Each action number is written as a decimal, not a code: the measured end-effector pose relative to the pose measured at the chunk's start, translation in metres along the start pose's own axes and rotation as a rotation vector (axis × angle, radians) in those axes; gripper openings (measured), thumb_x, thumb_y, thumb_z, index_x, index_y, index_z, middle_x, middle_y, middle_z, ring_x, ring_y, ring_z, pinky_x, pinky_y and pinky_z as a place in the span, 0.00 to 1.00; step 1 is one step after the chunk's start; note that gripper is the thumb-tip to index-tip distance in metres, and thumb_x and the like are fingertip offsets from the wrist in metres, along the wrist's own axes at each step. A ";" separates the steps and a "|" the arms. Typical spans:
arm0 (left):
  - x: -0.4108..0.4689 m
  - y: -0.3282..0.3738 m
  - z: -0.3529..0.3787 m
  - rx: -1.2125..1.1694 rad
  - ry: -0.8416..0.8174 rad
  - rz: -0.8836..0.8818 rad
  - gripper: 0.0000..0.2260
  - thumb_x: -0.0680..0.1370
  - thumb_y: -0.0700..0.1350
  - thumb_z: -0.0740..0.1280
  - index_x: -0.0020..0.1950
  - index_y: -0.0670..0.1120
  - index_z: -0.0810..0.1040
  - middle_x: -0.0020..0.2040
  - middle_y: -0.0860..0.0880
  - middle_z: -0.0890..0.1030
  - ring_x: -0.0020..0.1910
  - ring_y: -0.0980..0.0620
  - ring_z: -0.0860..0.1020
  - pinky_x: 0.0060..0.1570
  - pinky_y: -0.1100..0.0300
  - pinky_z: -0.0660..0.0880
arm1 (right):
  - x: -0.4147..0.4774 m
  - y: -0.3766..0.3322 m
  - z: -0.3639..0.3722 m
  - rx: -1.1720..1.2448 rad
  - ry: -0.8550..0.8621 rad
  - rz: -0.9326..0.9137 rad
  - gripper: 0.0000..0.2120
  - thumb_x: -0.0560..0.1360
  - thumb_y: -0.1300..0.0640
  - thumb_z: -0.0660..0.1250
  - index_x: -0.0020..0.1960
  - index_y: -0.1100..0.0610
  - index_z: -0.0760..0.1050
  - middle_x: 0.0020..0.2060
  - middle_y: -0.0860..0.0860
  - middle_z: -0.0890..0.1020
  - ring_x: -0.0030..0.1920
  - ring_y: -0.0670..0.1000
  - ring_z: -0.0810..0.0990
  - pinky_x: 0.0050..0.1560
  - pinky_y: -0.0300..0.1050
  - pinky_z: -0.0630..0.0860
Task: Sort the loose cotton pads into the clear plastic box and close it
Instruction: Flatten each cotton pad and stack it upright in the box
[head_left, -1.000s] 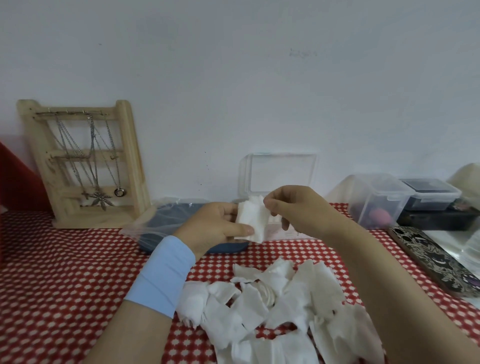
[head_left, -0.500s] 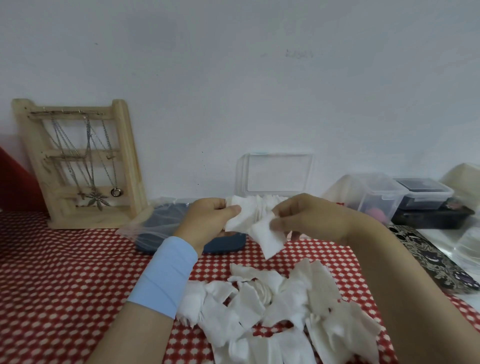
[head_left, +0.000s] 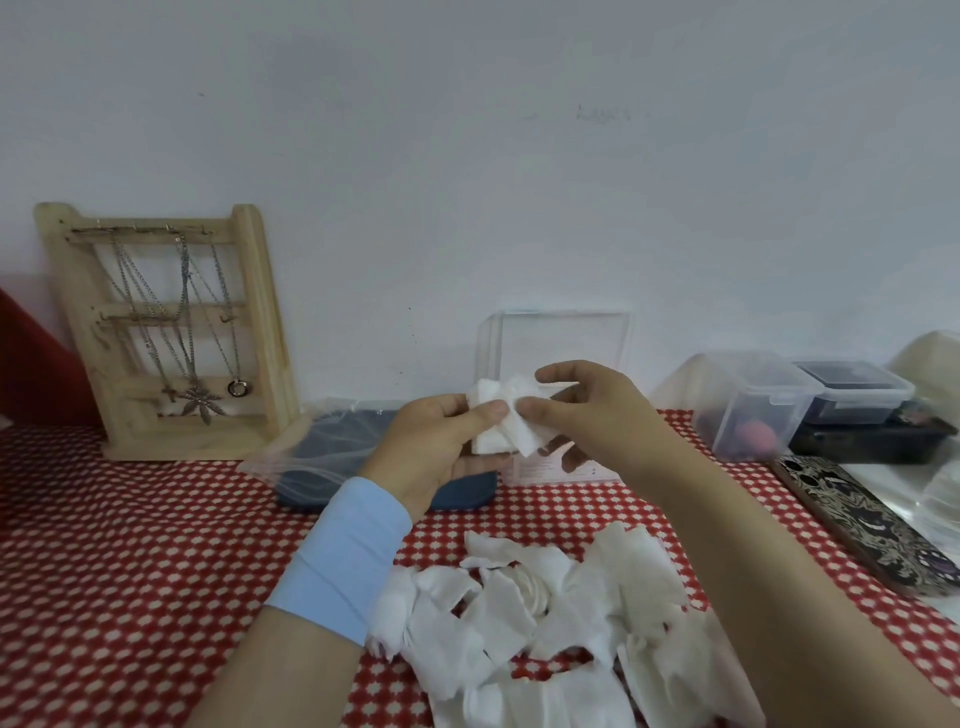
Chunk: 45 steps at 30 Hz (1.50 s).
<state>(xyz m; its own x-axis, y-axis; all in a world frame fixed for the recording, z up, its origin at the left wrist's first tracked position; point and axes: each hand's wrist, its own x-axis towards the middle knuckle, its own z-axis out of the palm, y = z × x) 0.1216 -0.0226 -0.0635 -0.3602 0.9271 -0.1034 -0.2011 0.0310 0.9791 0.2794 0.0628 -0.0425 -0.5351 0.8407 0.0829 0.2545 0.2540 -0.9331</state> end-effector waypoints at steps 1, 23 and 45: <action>0.000 0.000 -0.001 -0.007 0.013 0.008 0.13 0.78 0.43 0.71 0.60 0.40 0.81 0.52 0.45 0.87 0.49 0.49 0.86 0.41 0.59 0.82 | -0.001 -0.001 -0.001 0.028 -0.018 0.058 0.20 0.74 0.54 0.77 0.63 0.53 0.75 0.42 0.52 0.86 0.34 0.51 0.86 0.34 0.43 0.81; -0.003 0.006 -0.008 0.018 -0.004 0.087 0.11 0.78 0.39 0.70 0.60 0.39 0.81 0.51 0.45 0.87 0.49 0.50 0.86 0.42 0.63 0.82 | 0.000 0.001 0.003 -0.315 0.074 -0.220 0.10 0.70 0.46 0.78 0.50 0.44 0.84 0.40 0.38 0.85 0.40 0.36 0.83 0.43 0.36 0.81; 0.002 0.003 -0.018 0.180 0.048 0.080 0.06 0.78 0.40 0.72 0.55 0.44 0.83 0.50 0.47 0.87 0.49 0.50 0.86 0.44 0.57 0.83 | -0.007 -0.009 -0.006 -0.062 -0.102 -0.178 0.10 0.82 0.56 0.65 0.45 0.55 0.83 0.27 0.46 0.78 0.26 0.42 0.71 0.30 0.34 0.69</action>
<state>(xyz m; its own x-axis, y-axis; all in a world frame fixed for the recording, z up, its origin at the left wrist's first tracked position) 0.1036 -0.0275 -0.0639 -0.4126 0.9105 -0.0278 -0.0053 0.0281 0.9996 0.2861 0.0573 -0.0324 -0.6540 0.7278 0.2062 0.1960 0.4263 -0.8831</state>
